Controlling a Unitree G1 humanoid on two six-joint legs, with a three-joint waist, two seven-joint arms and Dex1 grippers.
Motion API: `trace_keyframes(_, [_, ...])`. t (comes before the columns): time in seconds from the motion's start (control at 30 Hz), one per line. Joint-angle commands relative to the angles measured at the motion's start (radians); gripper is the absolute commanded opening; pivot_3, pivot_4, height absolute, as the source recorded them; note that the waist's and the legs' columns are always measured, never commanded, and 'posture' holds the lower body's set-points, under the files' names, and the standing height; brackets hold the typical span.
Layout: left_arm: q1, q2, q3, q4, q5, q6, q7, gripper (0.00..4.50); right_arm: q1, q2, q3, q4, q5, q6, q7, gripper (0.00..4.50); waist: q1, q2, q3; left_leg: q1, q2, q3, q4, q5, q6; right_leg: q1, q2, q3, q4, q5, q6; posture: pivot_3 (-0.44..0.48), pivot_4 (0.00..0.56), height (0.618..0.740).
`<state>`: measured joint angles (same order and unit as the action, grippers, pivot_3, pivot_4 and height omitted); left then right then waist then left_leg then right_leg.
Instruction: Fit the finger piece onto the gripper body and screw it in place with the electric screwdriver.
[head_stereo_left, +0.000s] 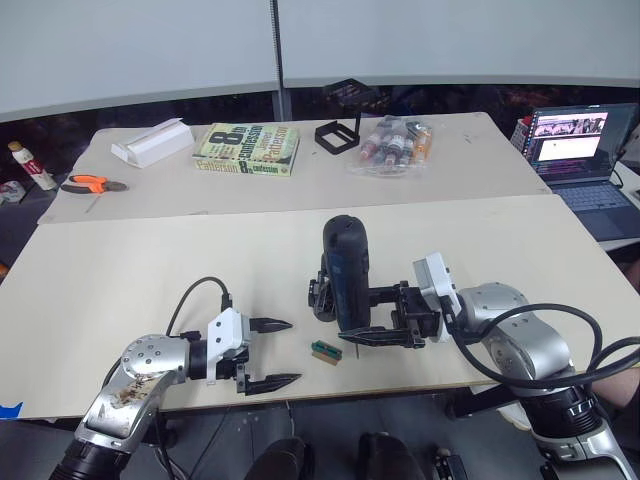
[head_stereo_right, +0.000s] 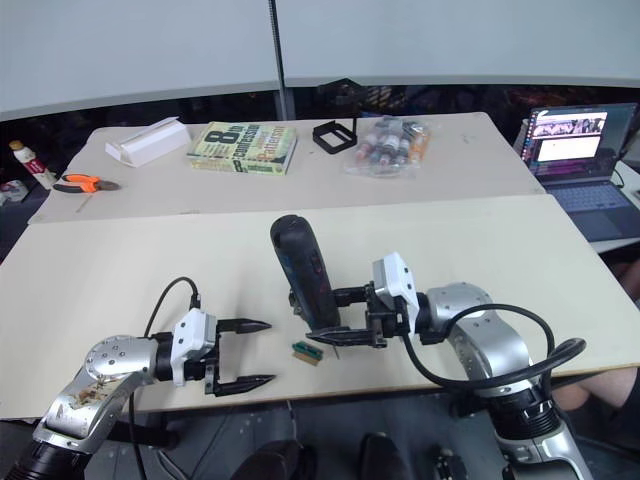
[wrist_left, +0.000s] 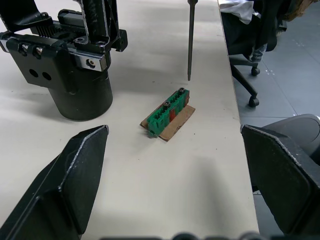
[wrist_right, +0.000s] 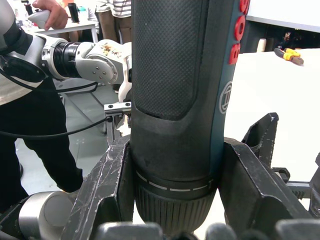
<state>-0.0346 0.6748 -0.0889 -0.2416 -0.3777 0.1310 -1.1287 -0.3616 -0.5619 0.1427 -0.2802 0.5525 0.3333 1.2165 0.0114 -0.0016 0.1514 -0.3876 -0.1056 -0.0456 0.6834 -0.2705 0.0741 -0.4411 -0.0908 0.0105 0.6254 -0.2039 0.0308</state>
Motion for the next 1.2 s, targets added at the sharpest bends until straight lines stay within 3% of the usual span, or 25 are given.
trace_keyframes(0.03, [-0.009,-0.001,0.009,-0.019,-0.01,-0.016,-0.005,4.5,-0.008,0.006,-0.053,-0.053,0.036,-0.04,-0.006,1.93,0.0,0.0,0.0,0.0,0.0,0.0,0.0,0.0,0.0,0.0,0.0,0.0,0.0,0.0,0.0,0.0,0.15,0.74])
trace_keyframes(0.23, [-0.01,-0.003,0.011,-0.015,-0.013,-0.018,-0.008,4.5,-0.054,0.038,-0.091,-0.086,0.13,0.023,-0.047,1.93,-0.001,0.0,0.0,0.0,0.0,0.0,0.0,0.0,0.0,0.0,0.0,0.0,0.0,0.0,0.0,0.0,0.15,0.74])
trace_keyframes(1.2, [-0.013,-0.016,-0.012,-0.026,-0.012,-0.009,-0.01,4.5,-0.037,0.084,-0.006,-0.058,0.044,-0.005,-0.06,1.93,0.0,0.0,0.0,0.0,0.0,0.0,0.0,0.0,0.0,0.0,0.0,0.0,0.0,0.0,0.0,0.0,0.15,0.74])
